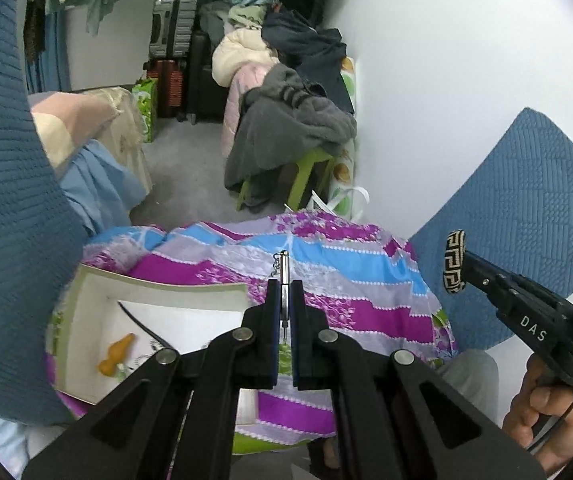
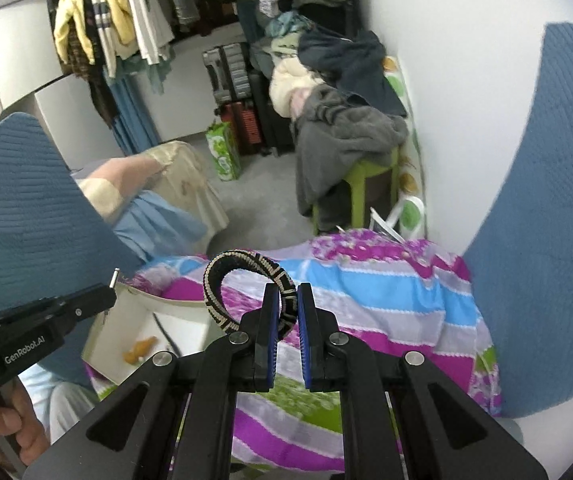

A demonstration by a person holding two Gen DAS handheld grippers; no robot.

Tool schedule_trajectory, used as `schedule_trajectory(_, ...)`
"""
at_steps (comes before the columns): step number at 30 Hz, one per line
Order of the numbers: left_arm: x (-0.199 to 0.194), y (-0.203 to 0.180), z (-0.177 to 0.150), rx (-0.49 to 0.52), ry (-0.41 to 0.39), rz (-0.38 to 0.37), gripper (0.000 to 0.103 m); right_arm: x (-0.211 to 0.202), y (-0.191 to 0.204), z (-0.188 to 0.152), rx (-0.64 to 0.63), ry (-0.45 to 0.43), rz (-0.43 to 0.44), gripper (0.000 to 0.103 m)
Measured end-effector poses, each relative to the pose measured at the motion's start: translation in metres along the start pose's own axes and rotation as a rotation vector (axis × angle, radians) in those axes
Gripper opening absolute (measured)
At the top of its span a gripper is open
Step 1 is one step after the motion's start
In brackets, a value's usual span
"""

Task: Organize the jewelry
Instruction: 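Carry the patterned bangle and silver hairpin over the white box, then open both tools to drop the bangle and hairpin into the box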

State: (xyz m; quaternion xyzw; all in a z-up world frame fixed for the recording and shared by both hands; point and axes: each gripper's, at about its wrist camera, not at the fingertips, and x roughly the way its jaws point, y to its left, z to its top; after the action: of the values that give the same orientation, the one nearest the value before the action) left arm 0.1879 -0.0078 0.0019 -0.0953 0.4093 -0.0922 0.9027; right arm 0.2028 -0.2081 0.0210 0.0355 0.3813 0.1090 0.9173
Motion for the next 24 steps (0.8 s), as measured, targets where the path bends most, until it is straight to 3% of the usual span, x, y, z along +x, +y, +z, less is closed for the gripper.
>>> schedule_trajectory(6, -0.019, 0.037, 0.002, -0.011, -0.032, 0.023, 0.003, 0.017, 0.044, 0.001, -0.038, 0.017, 0.053, 0.007)
schedule_trajectory(13, -0.012, 0.091, -0.013, -0.065, 0.004, 0.064, 0.003, 0.054, 0.087, -0.017, -0.079, 0.070, 0.106, 0.008)
schedule_trajectory(24, 0.035, 0.159, -0.057, -0.153, 0.114, 0.094, 0.003, 0.141, 0.130, -0.078, -0.136, 0.273, 0.135, 0.008)
